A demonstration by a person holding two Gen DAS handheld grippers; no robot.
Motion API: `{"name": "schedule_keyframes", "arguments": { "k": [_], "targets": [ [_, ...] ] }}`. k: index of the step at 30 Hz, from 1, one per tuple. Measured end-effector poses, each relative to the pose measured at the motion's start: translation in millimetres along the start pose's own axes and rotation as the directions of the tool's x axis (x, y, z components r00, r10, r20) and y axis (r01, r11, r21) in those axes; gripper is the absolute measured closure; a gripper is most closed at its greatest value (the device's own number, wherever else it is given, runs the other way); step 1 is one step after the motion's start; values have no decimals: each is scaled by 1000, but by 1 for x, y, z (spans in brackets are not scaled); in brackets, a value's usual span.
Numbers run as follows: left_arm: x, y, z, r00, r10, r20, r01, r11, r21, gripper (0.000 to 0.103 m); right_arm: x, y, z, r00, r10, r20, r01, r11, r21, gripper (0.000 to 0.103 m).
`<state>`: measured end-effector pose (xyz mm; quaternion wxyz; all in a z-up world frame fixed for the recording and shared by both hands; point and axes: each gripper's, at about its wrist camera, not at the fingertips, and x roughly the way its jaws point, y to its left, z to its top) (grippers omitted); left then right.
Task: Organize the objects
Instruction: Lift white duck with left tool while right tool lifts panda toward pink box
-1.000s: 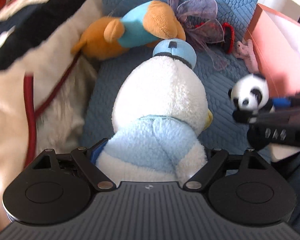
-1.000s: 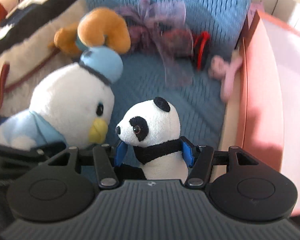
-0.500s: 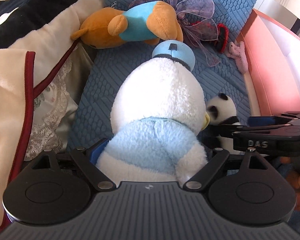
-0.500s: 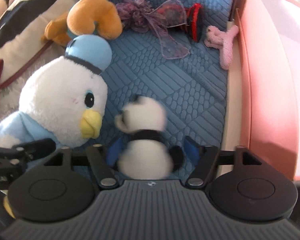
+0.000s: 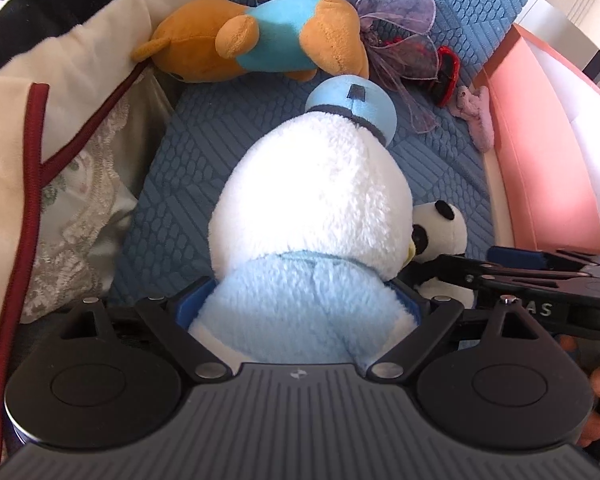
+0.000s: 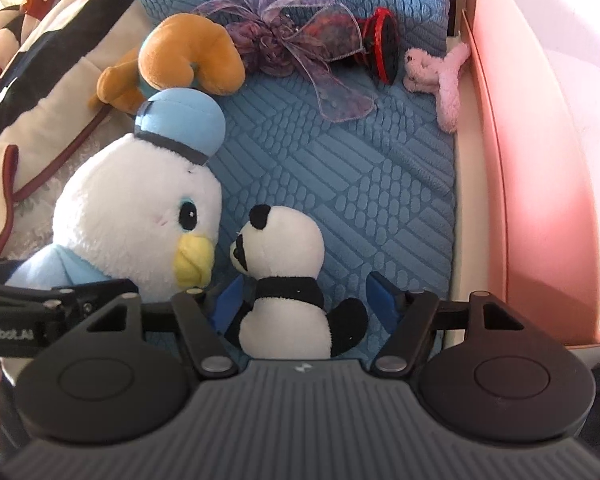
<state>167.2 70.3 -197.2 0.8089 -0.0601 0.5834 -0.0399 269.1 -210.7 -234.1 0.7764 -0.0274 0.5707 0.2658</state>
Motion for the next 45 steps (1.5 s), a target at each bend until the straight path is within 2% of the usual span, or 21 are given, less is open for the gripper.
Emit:
{"name": "schedule_keyframes", "arguments": {
  "k": [1,3,7,12,16,24,30,37,45],
  "targets": [
    [1,0,0,1000,-6,2,6,1000,-3,10,3,0,0,1000,7,-8,-7,1000,5,36],
    [2,0,-1,1000,-11,2,11,1000,-6,11,9,0,-1,1000,11,-26,-10,1000,10,47],
    [6,-4,-3,1000,-10,2,10,1000,11,10,16,-1,-4,999,11,-36,-10,999,33,47],
    [9,-9,-3,1000,-5,1,5,1000,21,11,27,4,-3,998,19,-63,-18,1000,24,60],
    [3,-11,-5,1000,1,30,-1,1000,3,15,24,9,-4,998,-5,-64,7,1000,26,61],
    [-14,-15,-13,998,-8,59,11,998,-55,19,-12,3,-8,1000,-26,-8,26,1000,15,61],
    [-27,-15,-23,996,-30,79,37,994,-99,19,-34,-3,-20,995,-96,19,96,995,8,61],
    [-44,-16,-34,994,-50,97,65,987,-149,19,-55,-8,-33,997,-70,25,69,997,46,61],
    [-77,-24,-29,985,-66,159,95,979,-181,19,-92,-6,-35,996,-16,88,11,998,55,61]
  ]
}}
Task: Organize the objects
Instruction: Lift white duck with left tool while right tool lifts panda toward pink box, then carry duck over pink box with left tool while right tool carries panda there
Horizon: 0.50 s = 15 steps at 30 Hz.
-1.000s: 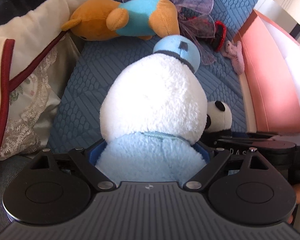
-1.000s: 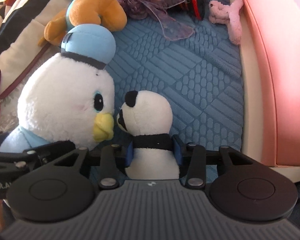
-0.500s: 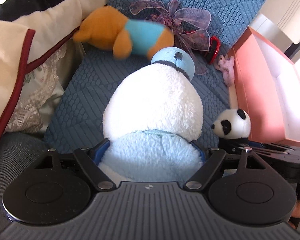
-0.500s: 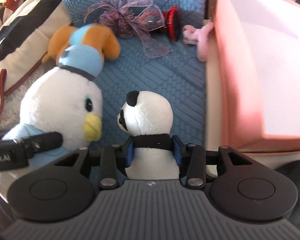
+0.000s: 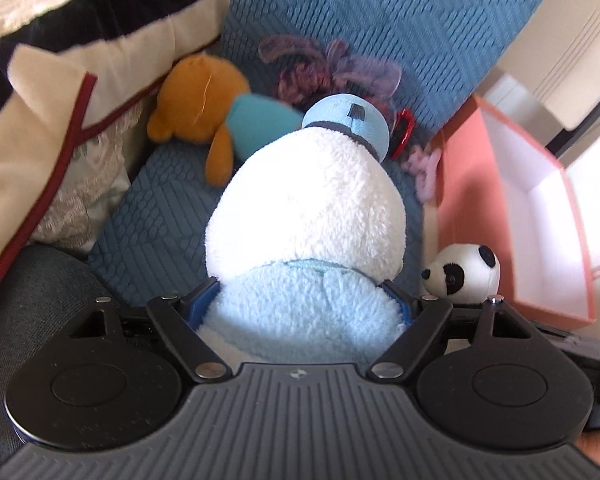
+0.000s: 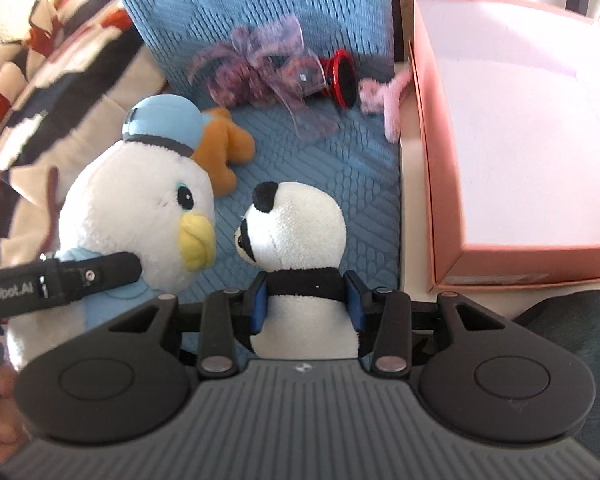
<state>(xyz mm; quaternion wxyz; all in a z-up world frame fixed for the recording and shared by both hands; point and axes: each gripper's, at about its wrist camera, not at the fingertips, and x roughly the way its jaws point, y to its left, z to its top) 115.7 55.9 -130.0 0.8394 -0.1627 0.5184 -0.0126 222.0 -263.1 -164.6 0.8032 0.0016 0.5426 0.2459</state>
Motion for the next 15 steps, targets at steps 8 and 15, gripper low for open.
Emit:
{"name": "schedule_keyframes", "arguments": {
  "k": [8,15],
  "targets": [
    [-32,-26,23,997,-34,67,36,999,-21,19,-42,-7,20,996,38,79,-39,999,5,61],
    [-53,-61,46,992,-45,115,45,999,6,19,-69,-17,48,989,57,138,-56,998,-10,61]
  ]
}}
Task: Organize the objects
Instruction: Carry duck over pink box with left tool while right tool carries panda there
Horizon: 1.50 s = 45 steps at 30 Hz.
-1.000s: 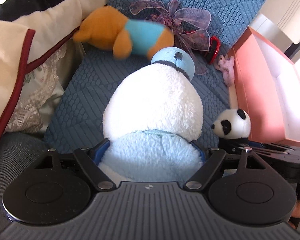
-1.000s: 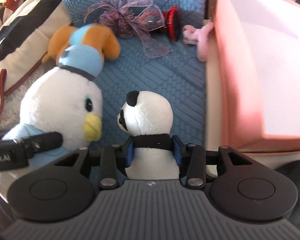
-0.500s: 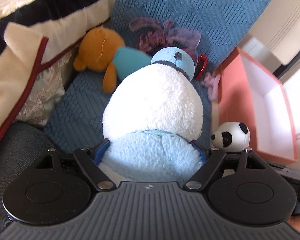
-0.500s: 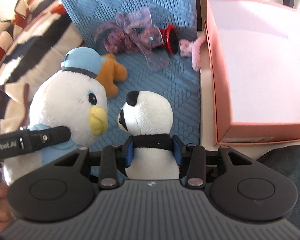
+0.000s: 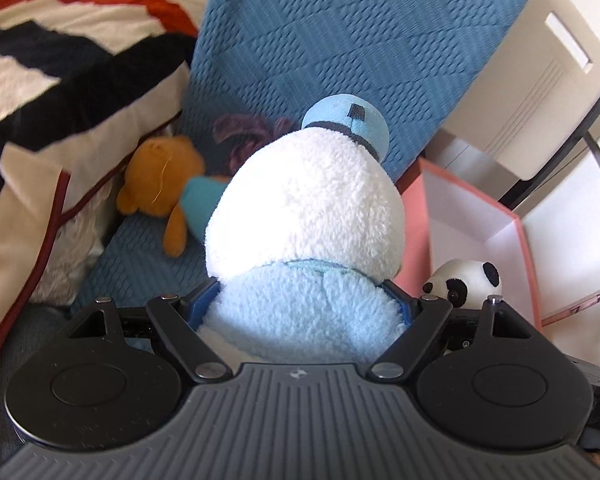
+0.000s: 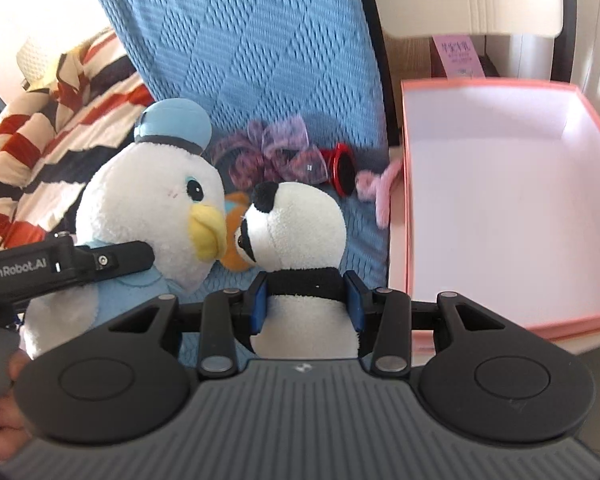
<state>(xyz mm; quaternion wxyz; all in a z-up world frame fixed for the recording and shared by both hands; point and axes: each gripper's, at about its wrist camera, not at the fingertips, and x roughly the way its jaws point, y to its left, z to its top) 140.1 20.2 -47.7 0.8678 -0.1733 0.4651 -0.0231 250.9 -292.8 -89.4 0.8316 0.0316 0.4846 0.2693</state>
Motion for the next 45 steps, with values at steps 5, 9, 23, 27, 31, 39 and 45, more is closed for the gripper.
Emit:
{"name": "schedule_keyframes", "arguments": {
  "k": [5,9,23,27,31,39,45],
  "targets": [
    [-1,-25,12,1000,4,15,-4,1000,16,19,-10,-6,18,1000,16,27,-16,1000,-5,61],
    [3,-44,18,1000,-4,16,4,1000,27,19,-18,-18,31,998,31,54,-31,1000,5,61],
    [19,-124,47,996,-66,53,61,994,87,19,-44,-84,66,991,-11,134,1,998,68,61],
    [34,-147,51,995,-85,43,79,989,126,19,-42,-105,66,991,-23,133,12,996,85,61],
    [56,-168,51,995,-96,16,93,986,136,19,-33,-128,65,992,-49,116,37,994,102,61],
    [109,-203,47,994,-95,-62,104,982,159,19,-6,-183,59,993,-100,60,89,982,166,61],
    [146,-220,43,990,-74,-121,94,980,178,19,18,-216,51,991,-130,19,123,970,208,61]
  ]
}}
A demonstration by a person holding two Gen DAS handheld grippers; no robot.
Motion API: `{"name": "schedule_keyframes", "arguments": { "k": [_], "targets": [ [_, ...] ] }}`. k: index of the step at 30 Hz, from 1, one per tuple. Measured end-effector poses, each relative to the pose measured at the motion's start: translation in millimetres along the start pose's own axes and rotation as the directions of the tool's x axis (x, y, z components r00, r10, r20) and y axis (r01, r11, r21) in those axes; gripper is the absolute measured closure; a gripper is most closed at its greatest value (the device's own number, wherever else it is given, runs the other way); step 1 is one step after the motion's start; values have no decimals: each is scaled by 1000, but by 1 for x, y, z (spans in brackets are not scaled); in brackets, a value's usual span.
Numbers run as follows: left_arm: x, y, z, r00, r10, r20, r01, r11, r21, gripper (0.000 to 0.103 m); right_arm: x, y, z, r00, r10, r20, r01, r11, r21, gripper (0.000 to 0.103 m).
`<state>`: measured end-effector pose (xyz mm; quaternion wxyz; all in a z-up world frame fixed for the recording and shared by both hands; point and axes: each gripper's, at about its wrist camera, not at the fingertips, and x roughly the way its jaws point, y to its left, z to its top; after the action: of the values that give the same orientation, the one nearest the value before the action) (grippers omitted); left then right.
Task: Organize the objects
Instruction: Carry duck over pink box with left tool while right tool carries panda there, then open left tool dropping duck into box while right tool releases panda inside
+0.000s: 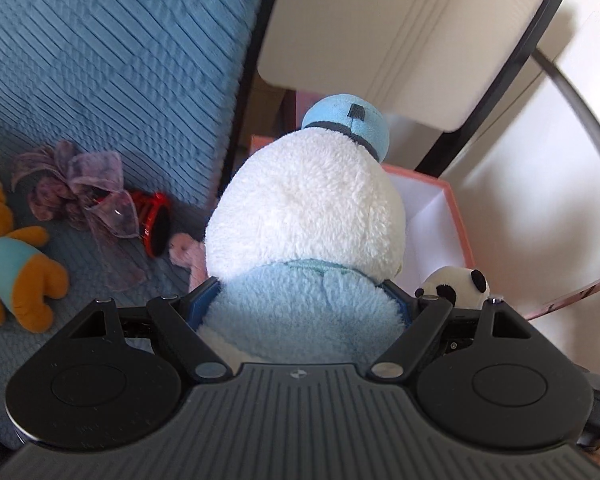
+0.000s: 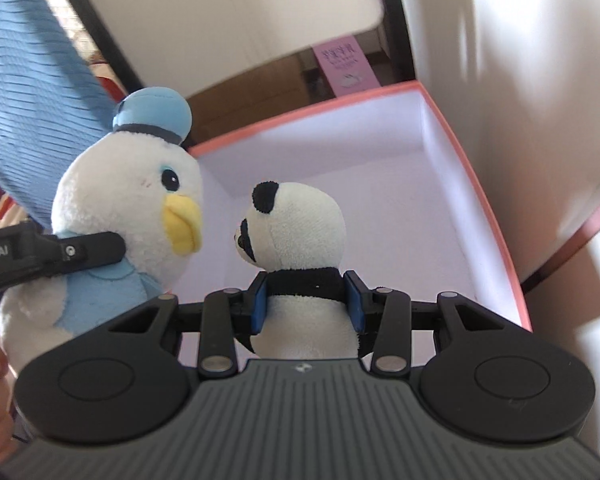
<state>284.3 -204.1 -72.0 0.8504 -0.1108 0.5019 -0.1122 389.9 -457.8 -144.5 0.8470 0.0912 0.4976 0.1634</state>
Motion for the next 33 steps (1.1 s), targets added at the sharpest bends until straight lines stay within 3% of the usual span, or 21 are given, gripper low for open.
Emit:
{"name": "schedule_keyframes", "arguments": {
  "k": [8,15,16,19,21,22,33],
  "targets": [
    [34,-9,-6,998,4,-58,-3,1000,18,19,31,-21,-6,998,-46,-53,47,999,11,61],
    [37,-7,-3,998,22,-57,-22,1000,8,19,33,-18,-1,997,-53,-52,53,999,0,60],
    [38,-6,-3,996,3,-84,1,999,45,18,32,-17,0,997,-64,-48,63,998,-11,60],
    [39,-6,-3,994,0,-109,3,999,33,17,24,-15,2,997,-75,-31,74,997,-23,51],
    [33,-6,-2,995,-25,-96,27,999,29,17,20,-17,4,997,-77,-22,77,997,-14,18],
    [29,-6,-1,996,-28,-89,31,999,31,14,18,-17,4,996,-86,-9,86,996,-11,14],
    [-20,6,0,999,-38,-37,40,999,36,11,-15,-2,2,994,-105,5,105,994,5,15]
  ]
}}
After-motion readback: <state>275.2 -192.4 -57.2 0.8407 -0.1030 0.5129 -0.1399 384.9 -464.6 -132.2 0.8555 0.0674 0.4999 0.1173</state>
